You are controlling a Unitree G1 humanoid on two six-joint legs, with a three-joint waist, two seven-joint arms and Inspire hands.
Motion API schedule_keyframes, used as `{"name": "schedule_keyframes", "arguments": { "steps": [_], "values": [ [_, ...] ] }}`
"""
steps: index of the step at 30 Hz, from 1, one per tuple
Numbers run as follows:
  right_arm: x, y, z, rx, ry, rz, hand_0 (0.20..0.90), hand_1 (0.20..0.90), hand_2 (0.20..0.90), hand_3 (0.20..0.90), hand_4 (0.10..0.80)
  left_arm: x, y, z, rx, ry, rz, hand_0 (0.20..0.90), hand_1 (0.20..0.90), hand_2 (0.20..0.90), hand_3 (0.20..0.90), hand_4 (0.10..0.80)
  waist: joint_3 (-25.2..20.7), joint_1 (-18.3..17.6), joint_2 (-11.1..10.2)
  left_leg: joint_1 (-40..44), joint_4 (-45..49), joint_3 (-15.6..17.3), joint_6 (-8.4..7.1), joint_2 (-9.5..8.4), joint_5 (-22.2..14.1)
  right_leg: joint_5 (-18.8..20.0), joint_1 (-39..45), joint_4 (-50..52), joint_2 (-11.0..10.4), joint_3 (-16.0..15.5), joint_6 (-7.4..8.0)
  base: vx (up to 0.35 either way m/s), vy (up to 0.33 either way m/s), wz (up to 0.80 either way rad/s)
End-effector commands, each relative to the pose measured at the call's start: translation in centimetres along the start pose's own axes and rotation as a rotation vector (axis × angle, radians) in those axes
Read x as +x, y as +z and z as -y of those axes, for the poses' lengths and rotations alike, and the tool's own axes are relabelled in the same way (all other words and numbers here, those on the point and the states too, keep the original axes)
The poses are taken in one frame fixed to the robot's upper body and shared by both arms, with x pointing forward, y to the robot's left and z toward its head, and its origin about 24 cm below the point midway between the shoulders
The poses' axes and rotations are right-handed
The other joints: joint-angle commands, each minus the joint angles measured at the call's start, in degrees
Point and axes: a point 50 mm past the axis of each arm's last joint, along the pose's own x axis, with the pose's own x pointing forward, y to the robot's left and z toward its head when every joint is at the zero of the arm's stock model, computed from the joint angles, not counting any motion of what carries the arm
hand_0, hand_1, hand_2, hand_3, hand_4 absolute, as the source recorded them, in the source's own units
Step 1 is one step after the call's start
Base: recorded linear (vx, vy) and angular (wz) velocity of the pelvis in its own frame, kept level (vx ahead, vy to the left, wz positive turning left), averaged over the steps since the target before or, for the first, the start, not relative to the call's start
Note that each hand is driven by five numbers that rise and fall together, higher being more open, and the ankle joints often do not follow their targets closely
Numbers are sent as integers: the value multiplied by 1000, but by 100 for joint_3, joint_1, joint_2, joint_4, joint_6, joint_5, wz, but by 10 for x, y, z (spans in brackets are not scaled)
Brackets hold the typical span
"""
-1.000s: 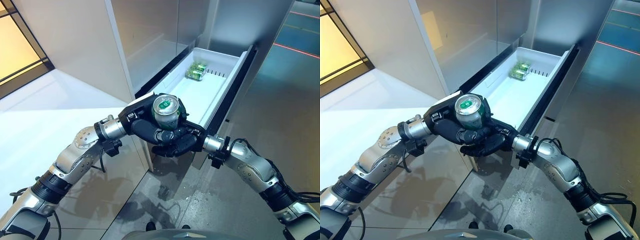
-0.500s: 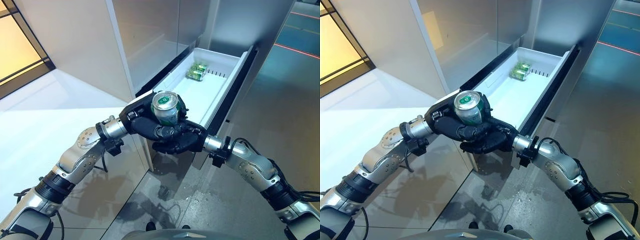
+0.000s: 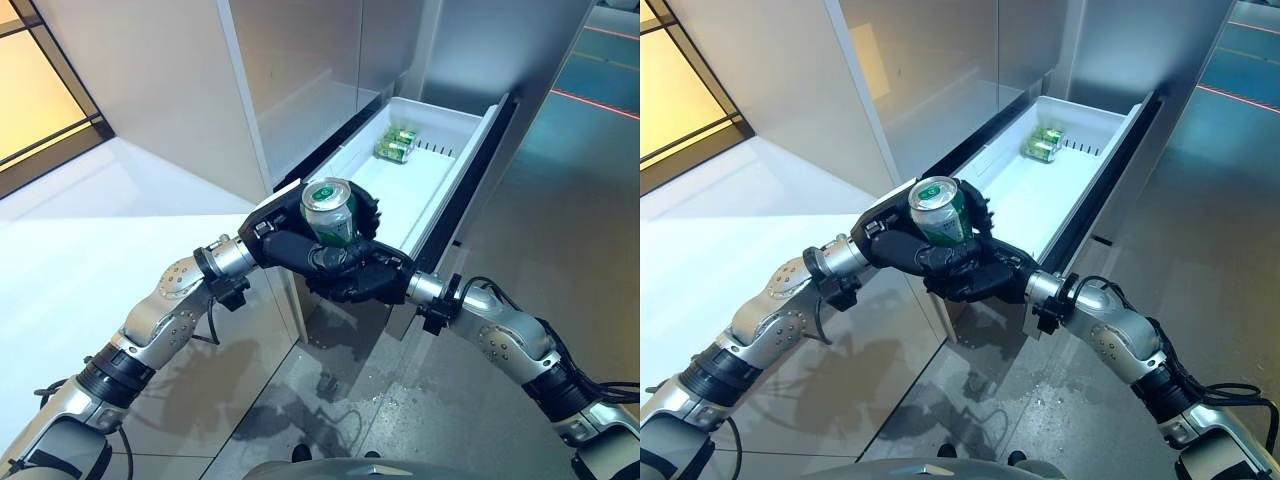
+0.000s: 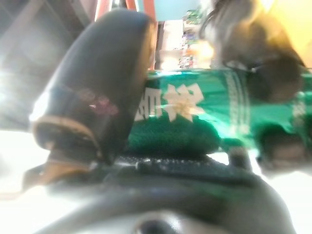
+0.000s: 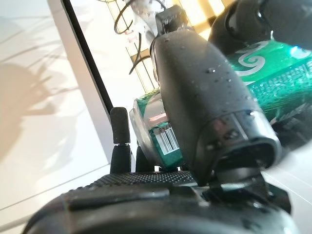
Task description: Put drinks into fridge and close the fridge
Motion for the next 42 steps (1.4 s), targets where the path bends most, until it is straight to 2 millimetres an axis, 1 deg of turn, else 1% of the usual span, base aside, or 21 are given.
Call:
{"name": "schedule_keyframes", "arguments": {
  "steps": [1,2,4,5,6,9,13,18,20,21,25,26,27,28,29,31,33,34,37,40,42],
  "values": [
    [30,71,-46,-76,242,338,300,300,300,200,100,32,63,16,196,-134,362,900,900,900,900,800,-478,-9,-167,14,111,-318,306,-360,-642,-200,-312,375,32,-97,269,0,0,0],
    [29,72,-44,-86,230,343,300,300,300,200,100,31,63,15,202,-124,366,900,900,900,900,800,-478,-8,-170,17,111,-321,307,-359,-643,-204,-310,380,32,-99,268,0,0,0],
    [22,84,-34,-152,144,371,300,300,300,200,100,25,70,10,272,-42,407,900,900,900,900,800,-492,2,-190,20,113,-336,304,-354,-649,-222,-305,398,32,-109,266,16,-9,0],
    [22,84,-34,-155,140,372,300,300,300,200,100,25,70,10,277,-38,409,900,900,900,900,800,-492,2,-190,21,113,-337,303,-354,-649,-223,-304,399,32,-110,266,0,0,0],
    [20,89,-29,-174,97,381,300,300,300,200,100,22,75,8,325,0,433,900,900,900,900,800,-493,5,-200,22,111,-341,303,-353,-652,-228,-303,405,33,-118,266,0,0,0],
    [12,103,-14,-240,-18,396,300,300,300,200,100,15,87,2,412,65,475,900,900,900,900,800,-494,24,-222,31,107,-365,298,-351,-659,-243,-290,412,35,-146,254,0,0,0],
    [0,123,13,-333,-236,411,300,300,300,200,100,5,101,-6,456,145,525,900,900,900,900,800,-495,75,-259,36,115,-427,291,-351,-680,-277,-267,426,44,-190,230,20,-10,2],
    [-12,137,39,-372,-446,436,300,300,300,200,100,-1,103,-13,443,233,542,900,900,900,900,800,-483,130,-288,19,150,-462,287,-345,-666,-283,-274,481,50,-238,207,25,-17,7],
    [-18,145,52,-366,-553,454,300,300,300,200,100,0,96,-17,403,254,502,900,900,900,900,800,-476,170,-303,50,164,-497,281,-336,-717,-359,-235,525,57,-273,201,54,-31,9],
    [-19,147,53,-366,-565,460,300,300,300,200,100,1,95,-18,394,256,494,900,900,900,900,800,-464,174,-304,18,187,-490,280,-336,-685,-328,-261,539,53,-282,194,67,-34,5],
    [-31,161,75,-395,-722,471,300,300,300,200,100,8,71,-22,276,233,350,900,900,900,900,800,-420,267,-307,28,232,-549,259,-329,-698,-384,-228,619,54,-392,164,62,-29,5],
    [-34,165,81,-397,-759,472,300,300,300,200,100,10,61,-23,200,210,289,900,900,900,900,800,-403,297,-304,31,241,-565,250,-327,-697,-392,-211,624,50,-431,159,56,-21,11],
    [-35,166,81,-398,-763,473,300,300,300,200,100,10,60,-23,194,206,282,900,900,900,900,800,-396,298,-301,33,243,-569,249,-327,-697,-393,-206,624,49,-438,158,72,-25,18],
    [-39,168,89,-413,-813,462,300,300,300,200,100,12,45,-21,115,178,212,900,900,900,900,800,-386,349,-296,31,260,-598,233,-325,-695,-401,-185,629,47,-486,153,82,-20,19],
    [-40,169,90,-417,-823,460,300,300,300,200,100,13,42,-20,95,174,197,900,900,900,900,800,-382,357,-292,70,246,-612,229,-322,-732,-445,-148,627,48,-494,158,110,-28,18],
    [-46,173,99,-429,-884,453,300,300,300,200,100,13,18,-16,-53,141,95,900,900,900,900,800,-350,425,-273,66,264,-657,208,-318,-721,-451,-120,633,40,-563,153,95,-26,15],
    [-56,179,109,-457,-954,439,300,300,300,200,100,9,-11,-6,-227,107,-3,900,900,900,900,800,-292,511,-245,55,299,-719,182,-314,-716,-468,-93,649,21,-655,141,87,-28,25],
    [-62,182,115,-473,-998,430,300,300,300,200,100,5,-29,2,-314,85,-63,900,900,900,900,800,-255,567,-223,30,327,-766,168,-316,-710,-473,-89,660,11,-715,133,73,-30,34],
    [-81,191,127,-504,-1099,400,300,300,300,200,100,-12,-70,23,-506,74,-196,900,900,900,900,800,-173,713,-178,-68,381,-868,136,-327,-677,-479,-112,670,-12,-837,117,36,-20,30],
    [-111,202,141,-556,-1226,330,300,300,300,200,100,-44,-116,48,-739,140,-346,900,900,900,900,800,-25,886,-96,-307,500,-968,75,-336,-623,-490,-233,719,-61,-1014,98,-24,-10,41],
    [-127,205,148,-580,-1297,275,300,300,300,200,100,-68,-141,55,-758,202,-457,900,900,900,900,800,64,969,-65,-466,564,-1005,53,-344,-594,-503,-336,757,-81,-1073,75,-69,-17,44]
  ]
}}
